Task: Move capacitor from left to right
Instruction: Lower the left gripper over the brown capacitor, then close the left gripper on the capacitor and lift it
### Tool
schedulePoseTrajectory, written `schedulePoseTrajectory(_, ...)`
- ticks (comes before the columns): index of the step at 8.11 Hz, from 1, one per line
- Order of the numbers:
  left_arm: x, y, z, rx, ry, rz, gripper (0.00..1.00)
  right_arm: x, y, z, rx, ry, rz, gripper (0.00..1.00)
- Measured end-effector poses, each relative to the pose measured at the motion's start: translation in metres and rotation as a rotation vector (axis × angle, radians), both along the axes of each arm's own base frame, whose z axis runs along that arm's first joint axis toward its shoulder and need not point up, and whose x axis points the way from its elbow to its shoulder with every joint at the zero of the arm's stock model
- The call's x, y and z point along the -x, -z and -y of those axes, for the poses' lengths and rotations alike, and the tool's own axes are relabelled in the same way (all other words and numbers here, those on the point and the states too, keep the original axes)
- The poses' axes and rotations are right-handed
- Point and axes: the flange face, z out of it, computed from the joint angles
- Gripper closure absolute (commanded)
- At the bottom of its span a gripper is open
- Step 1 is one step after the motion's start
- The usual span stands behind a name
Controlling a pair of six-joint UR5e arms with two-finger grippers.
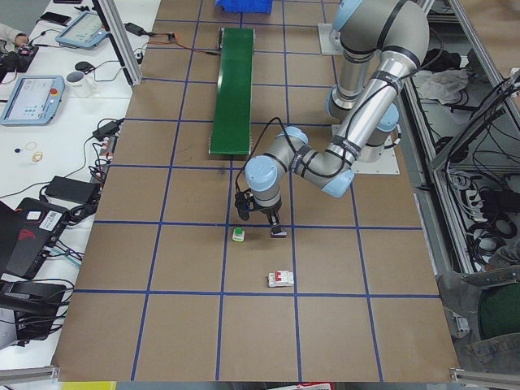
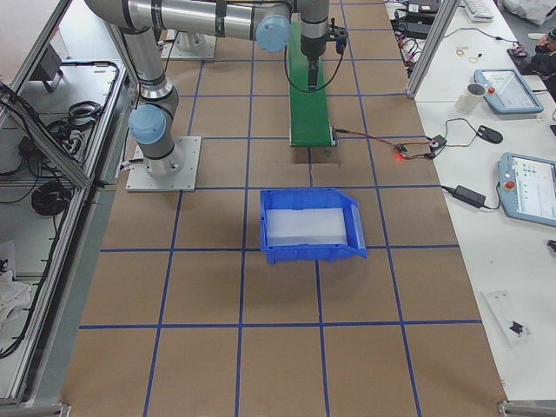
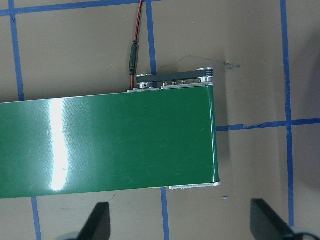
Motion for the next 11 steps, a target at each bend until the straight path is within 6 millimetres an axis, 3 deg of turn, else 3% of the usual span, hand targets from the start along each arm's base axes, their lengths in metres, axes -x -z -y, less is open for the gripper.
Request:
schedulePoseTrajectory(2, 0.003, 0.008, -0.002, 0.009, 0.103, -0.040, 0.00, 0.001, 0.001, 0.000, -0.002, 0.001, -0.005, 0.00)
schedulePoseTrajectory(6, 0.002, 0.054, -0.013, -0.009, 0.105, -0.139, 0.00, 0.003, -0.002, -0.002, -0.006, -0.004, -0.026, 0.00)
schedulePoseTrajectory(11, -0.024, 0.057, -0.038, -0.073, 0.076, -0.079, 0.00, 0.008, 0.002, -0.005, -0.044, -0.015, -0.078, 0.00)
